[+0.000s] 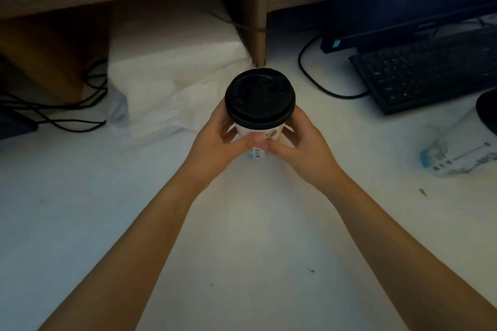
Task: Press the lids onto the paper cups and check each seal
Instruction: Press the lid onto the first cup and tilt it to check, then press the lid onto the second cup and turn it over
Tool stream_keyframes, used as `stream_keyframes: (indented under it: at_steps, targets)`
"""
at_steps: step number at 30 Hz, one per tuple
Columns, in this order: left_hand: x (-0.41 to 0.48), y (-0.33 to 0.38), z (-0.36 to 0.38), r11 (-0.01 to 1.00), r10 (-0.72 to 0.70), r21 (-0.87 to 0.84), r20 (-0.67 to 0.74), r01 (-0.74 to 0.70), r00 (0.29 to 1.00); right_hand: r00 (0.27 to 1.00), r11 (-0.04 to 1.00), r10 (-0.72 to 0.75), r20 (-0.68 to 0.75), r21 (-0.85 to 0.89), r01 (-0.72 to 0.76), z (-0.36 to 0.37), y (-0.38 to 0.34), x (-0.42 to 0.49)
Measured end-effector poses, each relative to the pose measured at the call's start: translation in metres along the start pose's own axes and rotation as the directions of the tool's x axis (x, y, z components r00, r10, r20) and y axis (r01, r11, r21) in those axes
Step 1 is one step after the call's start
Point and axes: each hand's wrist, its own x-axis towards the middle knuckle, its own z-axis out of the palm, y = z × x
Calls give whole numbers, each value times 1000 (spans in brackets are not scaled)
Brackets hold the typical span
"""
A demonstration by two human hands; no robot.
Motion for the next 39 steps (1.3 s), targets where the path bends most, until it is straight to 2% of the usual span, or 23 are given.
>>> stream_keyframes:
  at_steps: [4,7,9,12,15,19,25,27,30,33,39]
  targets:
    - [-8,7,2,984,-66,162,-28,70,997,999,999,21,37,-49,-19,-5,-5,-1]
    - [-23,17,-1,884,-221,391,-129,255,967,996,988,74,46,-138,-67,-18,-8,-6]
    - [-41,21,-2,827,-294,452,-160,334,942,990,975,136,22,-177,-130,-31,-12,-16]
    - [-61,25,15,833,-278,472,-96,290,956,979,957,202,-32,-206,-204,-55,-13,-41]
    - [-56,33,52,878,-269,418,29,233,963,962,931,248,-116,-245,-270,-86,-11,-75]
    - [-29,49,116,938,-271,266,164,222,948,900,880,307,-310,-269,-392,-134,-10,-120]
    - [7,77,208,978,-204,75,213,193,955,774,813,312,-551,-267,-518,-192,-5,-145]
    - [19,86,232,983,-181,11,246,184,952,770,843,264,-582,-248,-477,-203,-3,-137]
    - [33,92,260,985,-151,-37,273,167,950,809,909,199,-553,-205,-363,-213,-1,-121]
    - [37,90,274,985,-134,-72,257,158,957,843,949,151,-517,-163,-269,-218,2,-111]
    - [37,79,282,977,-142,-132,196,169,970,838,984,96,-537,-78,-162,-218,15,-112]
